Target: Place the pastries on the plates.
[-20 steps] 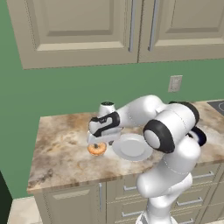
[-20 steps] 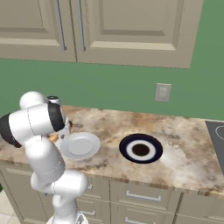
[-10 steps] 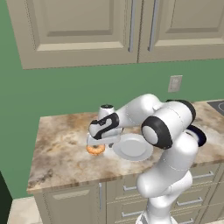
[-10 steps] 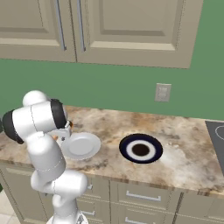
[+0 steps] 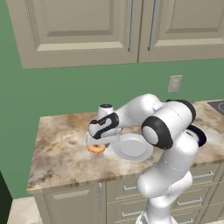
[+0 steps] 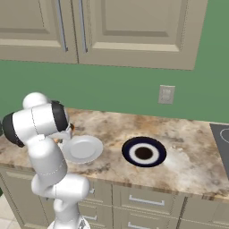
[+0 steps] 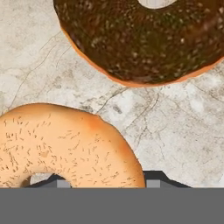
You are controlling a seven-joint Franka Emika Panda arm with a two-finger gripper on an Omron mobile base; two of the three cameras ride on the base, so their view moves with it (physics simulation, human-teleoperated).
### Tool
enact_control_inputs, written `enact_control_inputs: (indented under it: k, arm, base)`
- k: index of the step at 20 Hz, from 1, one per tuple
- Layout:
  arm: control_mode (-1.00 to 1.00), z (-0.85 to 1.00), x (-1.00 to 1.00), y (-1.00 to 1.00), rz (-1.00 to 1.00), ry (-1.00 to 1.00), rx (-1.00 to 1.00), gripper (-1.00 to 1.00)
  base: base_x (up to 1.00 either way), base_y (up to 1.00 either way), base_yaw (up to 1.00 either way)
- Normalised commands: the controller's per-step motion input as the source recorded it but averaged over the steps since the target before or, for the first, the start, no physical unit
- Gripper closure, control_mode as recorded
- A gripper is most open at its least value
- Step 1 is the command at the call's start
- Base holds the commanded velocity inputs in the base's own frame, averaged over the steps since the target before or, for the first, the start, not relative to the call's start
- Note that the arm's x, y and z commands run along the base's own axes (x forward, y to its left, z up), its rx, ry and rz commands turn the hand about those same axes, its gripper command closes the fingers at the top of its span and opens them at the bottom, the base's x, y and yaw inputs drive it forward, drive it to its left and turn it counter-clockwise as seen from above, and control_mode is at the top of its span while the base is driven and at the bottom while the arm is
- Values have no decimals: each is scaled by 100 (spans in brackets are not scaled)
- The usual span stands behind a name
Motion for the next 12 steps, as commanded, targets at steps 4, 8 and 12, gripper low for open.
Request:
enact_control_inputs:
  k: [4, 8, 12]
  arm:
    - [-100, 3, -1, 13, 0, 0, 0, 100]
    - [-100, 39, -17, -13, 0, 0, 0, 100]
    - [-100, 63, -48, -37, 0, 0, 0, 100]
  base:
    - [0, 0, 0]
    - [0, 0, 0]
    - [0, 0, 0]
